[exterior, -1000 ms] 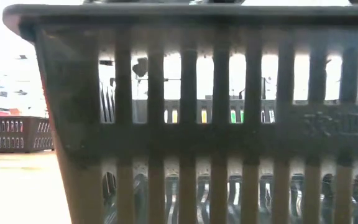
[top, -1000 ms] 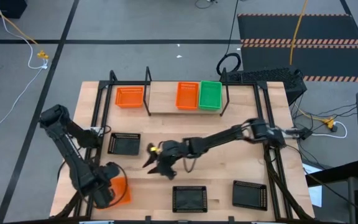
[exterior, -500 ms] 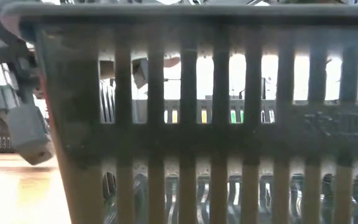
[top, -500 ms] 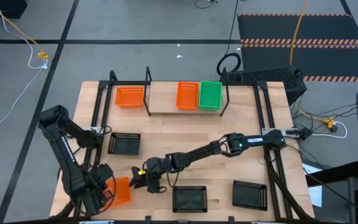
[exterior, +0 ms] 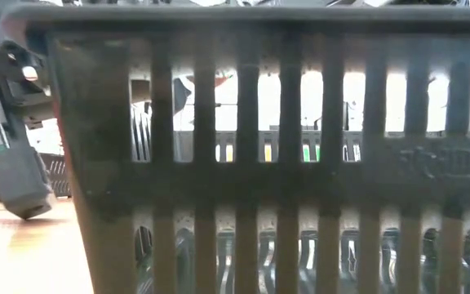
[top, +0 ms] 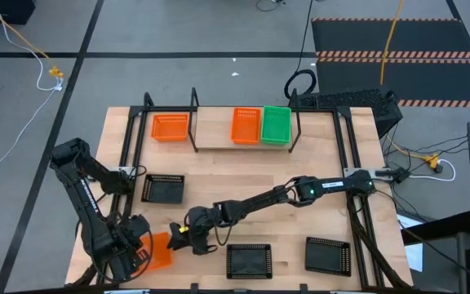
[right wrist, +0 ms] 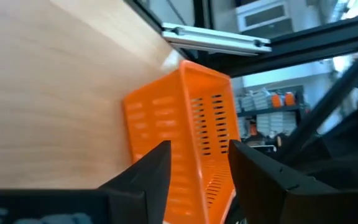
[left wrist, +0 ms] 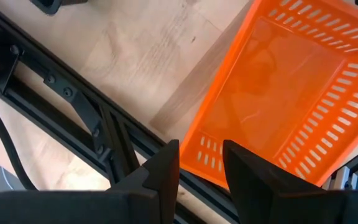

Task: Stack baskets on shelf by color
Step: Stack the bottom orange bin on top of the orange bin on the shelf

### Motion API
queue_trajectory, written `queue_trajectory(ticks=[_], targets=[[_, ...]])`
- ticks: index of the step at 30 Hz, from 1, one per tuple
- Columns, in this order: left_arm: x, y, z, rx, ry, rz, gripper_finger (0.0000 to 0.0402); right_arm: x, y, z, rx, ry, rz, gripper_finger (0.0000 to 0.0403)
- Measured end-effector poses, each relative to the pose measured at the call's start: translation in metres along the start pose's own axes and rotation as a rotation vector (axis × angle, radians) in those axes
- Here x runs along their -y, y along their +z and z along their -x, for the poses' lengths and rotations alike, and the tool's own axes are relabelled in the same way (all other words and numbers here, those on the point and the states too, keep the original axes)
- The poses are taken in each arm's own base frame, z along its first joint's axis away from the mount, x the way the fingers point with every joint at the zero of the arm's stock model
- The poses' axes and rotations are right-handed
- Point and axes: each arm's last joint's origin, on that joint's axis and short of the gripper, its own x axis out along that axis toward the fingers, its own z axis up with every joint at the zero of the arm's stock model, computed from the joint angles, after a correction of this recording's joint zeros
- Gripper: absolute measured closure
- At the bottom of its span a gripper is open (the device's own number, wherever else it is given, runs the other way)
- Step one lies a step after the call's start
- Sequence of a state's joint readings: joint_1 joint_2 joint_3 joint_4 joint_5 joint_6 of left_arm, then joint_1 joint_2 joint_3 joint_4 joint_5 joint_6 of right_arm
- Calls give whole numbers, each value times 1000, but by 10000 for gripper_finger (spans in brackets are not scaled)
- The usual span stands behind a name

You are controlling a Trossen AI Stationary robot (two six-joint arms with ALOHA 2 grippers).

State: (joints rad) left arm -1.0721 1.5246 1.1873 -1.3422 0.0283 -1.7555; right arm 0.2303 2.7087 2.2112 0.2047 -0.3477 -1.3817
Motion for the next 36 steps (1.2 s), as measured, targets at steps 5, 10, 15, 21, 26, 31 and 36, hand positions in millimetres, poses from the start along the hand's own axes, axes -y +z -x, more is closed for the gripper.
queue_trajectory(ticks=[5, 10, 15, 21, 26, 31, 36], targets=[[0, 2, 0, 3, 1, 5, 275, -7, -3, 0, -11, 63, 18, 285], [0, 2, 0, 3, 1, 7, 275, -7, -4, 1, -12, 58, 19, 316], [0, 2, 0, 4, 0, 13, 275, -7, -6, 1, -40, 48, -17, 335], [2, 2, 0, 1, -19, 18, 275, 6, 3, 1, -61, -40, -60, 336], [5, 1, 0, 0, -47, 21, 275, -3, 2, -3, -49, 3, -55, 337], [13, 2, 1, 48, -142, 10, 275, -9, -7, -2, -65, 21, -84, 337], [25, 1, 3, 94, -268, -77, 275, -1, -13, 1, -66, -37, -155, 337]])
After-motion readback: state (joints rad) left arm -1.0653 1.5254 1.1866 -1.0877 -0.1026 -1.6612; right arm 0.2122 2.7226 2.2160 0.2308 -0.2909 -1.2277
